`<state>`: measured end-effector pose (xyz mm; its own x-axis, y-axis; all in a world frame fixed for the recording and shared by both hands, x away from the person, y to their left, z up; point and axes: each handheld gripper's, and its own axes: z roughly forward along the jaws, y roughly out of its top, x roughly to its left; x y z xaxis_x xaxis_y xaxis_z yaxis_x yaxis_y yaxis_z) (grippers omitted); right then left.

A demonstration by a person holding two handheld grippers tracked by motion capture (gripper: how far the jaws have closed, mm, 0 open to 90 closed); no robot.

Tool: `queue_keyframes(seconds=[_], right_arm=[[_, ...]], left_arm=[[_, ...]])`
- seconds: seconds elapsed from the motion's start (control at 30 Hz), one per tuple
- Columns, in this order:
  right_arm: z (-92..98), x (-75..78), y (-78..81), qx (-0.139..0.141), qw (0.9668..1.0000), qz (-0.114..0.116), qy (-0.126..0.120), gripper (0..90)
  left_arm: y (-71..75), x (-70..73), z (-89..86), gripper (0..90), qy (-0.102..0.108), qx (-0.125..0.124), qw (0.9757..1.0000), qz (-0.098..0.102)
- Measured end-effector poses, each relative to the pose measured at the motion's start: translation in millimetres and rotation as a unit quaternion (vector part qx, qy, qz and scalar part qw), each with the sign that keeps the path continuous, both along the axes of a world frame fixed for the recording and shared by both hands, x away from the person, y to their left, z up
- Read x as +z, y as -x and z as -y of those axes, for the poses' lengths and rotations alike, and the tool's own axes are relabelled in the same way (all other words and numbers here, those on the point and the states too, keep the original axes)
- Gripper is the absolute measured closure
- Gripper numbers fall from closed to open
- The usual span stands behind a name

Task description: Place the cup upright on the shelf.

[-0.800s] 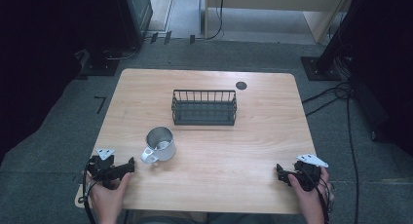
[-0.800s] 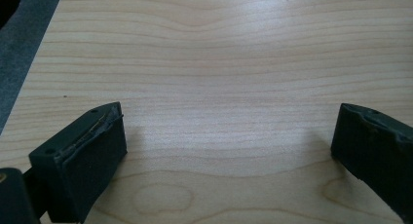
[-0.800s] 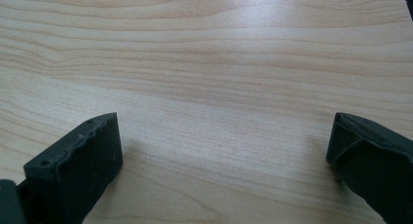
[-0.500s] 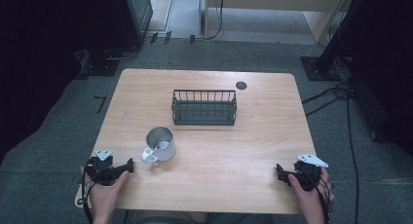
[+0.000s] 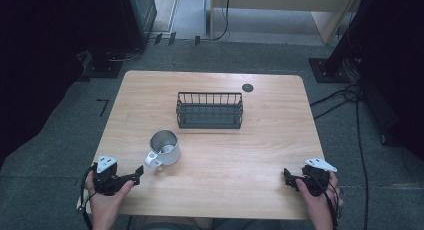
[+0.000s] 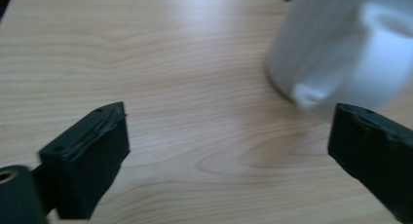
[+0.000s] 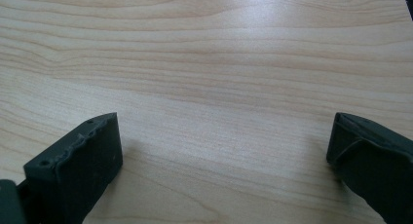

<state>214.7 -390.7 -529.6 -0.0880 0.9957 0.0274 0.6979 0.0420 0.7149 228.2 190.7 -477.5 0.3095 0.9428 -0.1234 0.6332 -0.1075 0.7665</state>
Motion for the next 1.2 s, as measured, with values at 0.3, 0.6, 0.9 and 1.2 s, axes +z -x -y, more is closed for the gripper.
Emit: queue_keyframes(seconds=[0.3,0.6,0.9,1.2], right_arm=[[0.0,0.0,0.0,0.0,1.0,0.0,0.0,0.0],[-0.1,0.0,0.0,0.0,1.0,0.0,0.0,0.0],[0.0,0.0,0.0,0.0,1.0,0.0,0.0,0.0],[0.0,0.0,0.0,0.0,1.0,0.0,0.0,0.0]], left_arm=[[-2.5,1.1,31.0,31.9,-0.006,-0.039,0.999,0.019],[-9.0,1.5,25.1,56.3,-0.003,-0.018,0.9992,0.035],[-24.5,0.0,38.4,65.4,-0.033,-0.013,0.9987,0.036],[-30.4,1.1,35.7,73.7,-0.063,0.007,0.9956,0.069]])
